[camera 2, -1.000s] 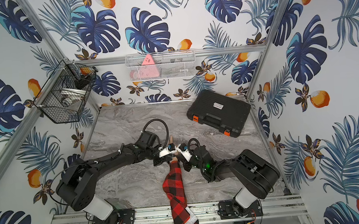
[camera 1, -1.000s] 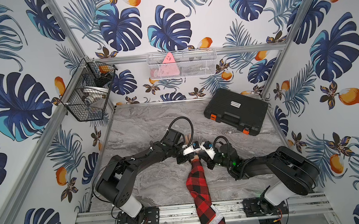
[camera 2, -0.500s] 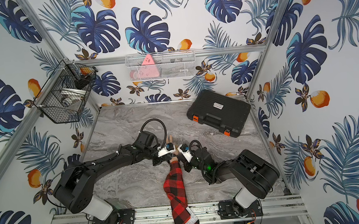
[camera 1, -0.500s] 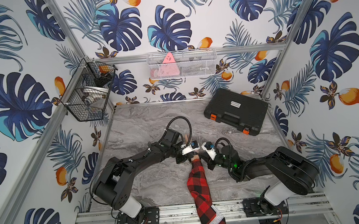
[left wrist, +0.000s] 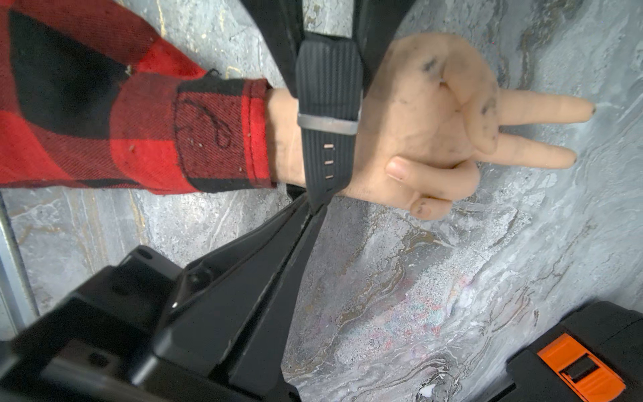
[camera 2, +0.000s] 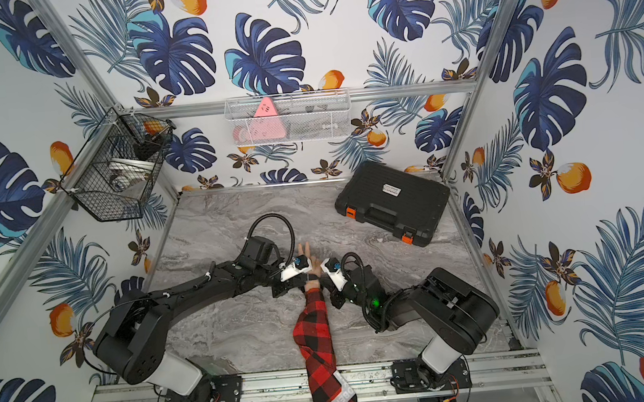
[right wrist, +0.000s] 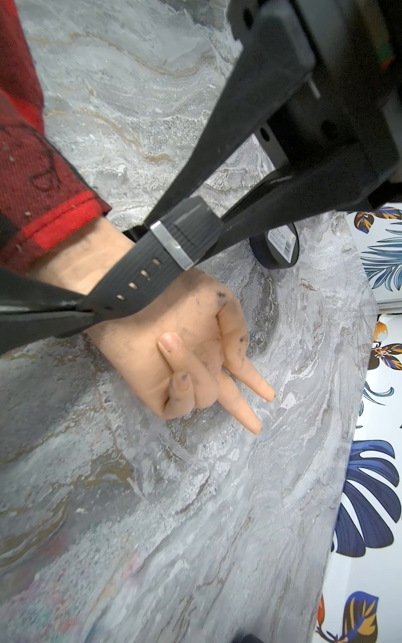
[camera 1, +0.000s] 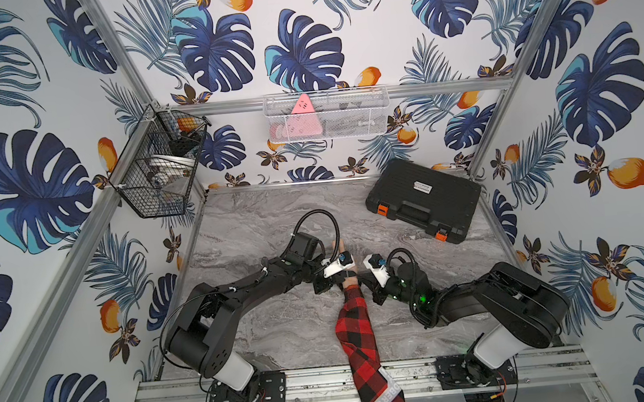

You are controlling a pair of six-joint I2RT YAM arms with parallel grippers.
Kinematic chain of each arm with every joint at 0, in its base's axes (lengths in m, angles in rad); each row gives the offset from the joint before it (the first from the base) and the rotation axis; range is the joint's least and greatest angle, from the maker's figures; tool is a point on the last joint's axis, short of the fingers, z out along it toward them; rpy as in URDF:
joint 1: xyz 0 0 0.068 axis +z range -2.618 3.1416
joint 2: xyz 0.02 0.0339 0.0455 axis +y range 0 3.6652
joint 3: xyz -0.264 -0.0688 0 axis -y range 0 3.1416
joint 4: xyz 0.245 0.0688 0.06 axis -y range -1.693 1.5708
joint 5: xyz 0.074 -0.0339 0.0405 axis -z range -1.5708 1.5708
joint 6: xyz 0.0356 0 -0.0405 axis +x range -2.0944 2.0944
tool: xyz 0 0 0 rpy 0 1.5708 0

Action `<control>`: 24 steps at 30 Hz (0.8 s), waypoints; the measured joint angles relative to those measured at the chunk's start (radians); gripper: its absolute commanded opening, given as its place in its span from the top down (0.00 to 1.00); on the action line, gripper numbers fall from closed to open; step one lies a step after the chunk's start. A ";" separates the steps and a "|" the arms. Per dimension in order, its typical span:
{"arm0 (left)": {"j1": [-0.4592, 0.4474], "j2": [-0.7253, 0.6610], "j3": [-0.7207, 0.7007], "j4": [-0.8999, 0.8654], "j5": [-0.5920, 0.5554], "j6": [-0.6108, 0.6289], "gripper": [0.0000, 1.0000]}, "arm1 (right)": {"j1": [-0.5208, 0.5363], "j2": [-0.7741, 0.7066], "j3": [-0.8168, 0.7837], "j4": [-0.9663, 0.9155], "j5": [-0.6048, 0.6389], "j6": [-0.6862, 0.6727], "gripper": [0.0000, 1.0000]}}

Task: Take off the watch
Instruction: Untie the watch from the hand.

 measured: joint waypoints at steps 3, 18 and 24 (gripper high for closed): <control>0.005 -0.005 -0.010 0.011 0.000 -0.003 0.90 | 0.000 0.002 -0.005 0.010 0.004 0.003 1.00; 0.025 0.002 -0.026 0.009 -0.019 -0.026 0.92 | -0.006 0.030 -0.021 0.055 0.099 0.045 1.00; 0.026 0.007 -0.025 0.001 -0.019 -0.028 0.81 | -0.007 0.039 -0.025 0.067 0.109 0.048 0.94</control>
